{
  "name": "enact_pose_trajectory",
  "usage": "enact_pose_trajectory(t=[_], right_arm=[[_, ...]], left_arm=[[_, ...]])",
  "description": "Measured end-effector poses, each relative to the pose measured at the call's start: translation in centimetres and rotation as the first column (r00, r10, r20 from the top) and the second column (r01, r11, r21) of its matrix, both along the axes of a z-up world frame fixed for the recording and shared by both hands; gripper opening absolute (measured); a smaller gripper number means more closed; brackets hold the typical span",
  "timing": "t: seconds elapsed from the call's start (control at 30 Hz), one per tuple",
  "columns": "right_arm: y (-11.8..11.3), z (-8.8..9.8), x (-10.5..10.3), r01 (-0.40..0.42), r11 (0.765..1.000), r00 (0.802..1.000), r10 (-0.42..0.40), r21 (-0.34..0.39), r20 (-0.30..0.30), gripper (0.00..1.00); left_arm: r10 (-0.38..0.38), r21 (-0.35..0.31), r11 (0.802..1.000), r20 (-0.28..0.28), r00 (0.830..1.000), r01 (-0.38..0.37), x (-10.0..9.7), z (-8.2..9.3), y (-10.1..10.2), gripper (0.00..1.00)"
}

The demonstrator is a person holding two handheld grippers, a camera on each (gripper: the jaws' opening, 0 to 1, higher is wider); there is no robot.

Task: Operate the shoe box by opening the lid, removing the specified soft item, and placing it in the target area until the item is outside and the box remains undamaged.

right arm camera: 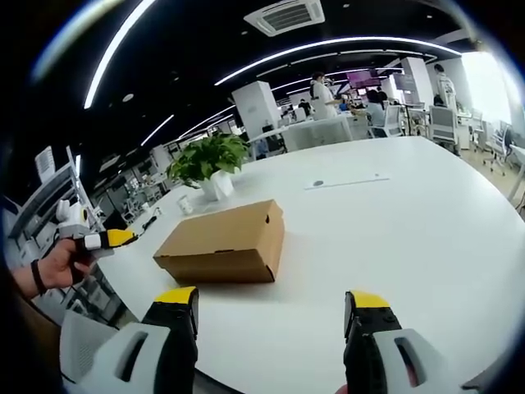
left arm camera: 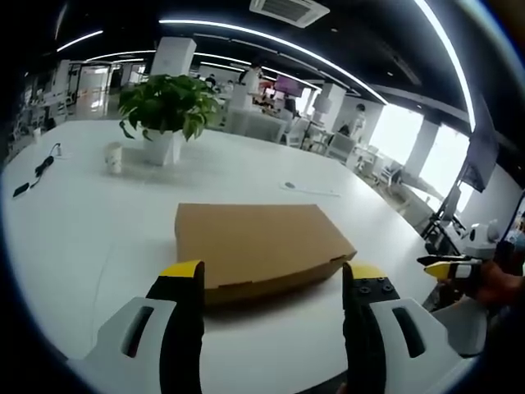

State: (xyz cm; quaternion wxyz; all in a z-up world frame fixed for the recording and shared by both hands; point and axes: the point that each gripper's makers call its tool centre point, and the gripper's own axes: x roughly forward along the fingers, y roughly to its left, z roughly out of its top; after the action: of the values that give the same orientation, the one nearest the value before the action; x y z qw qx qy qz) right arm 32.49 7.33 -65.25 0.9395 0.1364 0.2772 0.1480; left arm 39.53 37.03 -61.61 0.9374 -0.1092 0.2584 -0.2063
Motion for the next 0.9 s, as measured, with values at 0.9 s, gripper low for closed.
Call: enact_pose_trajectory(t=[0.9], right_arm=[[6.6, -0.7, 7.3, -0.162, 0.987, 0.987, 0.162, -0.015, -0.016, 0.71]], left_arm=[[-0.018, 0.074, 0.997, -0.073, 0.997, 0.023, 2.2, -4.5, 2.4, 0.69]])
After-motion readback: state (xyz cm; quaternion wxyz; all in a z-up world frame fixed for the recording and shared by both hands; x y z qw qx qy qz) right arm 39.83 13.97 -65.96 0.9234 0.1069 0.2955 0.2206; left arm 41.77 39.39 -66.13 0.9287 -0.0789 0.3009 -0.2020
